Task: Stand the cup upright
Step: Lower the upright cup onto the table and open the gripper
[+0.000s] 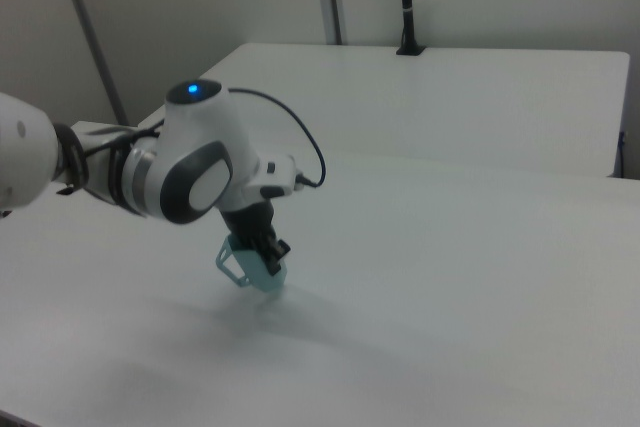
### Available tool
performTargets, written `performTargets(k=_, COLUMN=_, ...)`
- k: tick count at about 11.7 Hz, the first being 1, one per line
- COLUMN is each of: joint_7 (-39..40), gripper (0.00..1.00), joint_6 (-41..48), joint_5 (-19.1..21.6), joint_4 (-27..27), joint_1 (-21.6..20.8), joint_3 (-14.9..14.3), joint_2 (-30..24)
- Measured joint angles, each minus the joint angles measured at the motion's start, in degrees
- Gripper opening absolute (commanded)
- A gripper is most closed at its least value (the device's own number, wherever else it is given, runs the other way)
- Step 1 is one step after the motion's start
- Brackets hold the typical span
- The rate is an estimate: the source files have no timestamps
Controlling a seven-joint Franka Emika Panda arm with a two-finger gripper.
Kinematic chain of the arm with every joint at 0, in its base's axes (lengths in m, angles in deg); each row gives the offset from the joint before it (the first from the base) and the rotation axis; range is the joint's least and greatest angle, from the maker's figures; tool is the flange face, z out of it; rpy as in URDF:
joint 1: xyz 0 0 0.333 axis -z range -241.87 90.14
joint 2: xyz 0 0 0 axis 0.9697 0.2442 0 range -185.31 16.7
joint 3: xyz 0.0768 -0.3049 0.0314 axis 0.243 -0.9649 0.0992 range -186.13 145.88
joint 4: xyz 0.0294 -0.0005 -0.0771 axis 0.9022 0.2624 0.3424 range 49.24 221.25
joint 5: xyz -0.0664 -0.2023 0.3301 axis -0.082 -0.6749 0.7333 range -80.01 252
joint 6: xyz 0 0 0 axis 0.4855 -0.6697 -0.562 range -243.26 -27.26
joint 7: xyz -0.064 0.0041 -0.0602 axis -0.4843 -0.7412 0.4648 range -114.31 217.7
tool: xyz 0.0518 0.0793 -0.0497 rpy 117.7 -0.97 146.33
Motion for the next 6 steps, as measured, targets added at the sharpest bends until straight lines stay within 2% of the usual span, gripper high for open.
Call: performTargets(k=6, joint_7=0.0, gripper=0.00, joint_6=-0.9, joint_5=1.7, joint_4=1.4, joint_1=0.0, joint_3=0.0, joint_2=0.1)
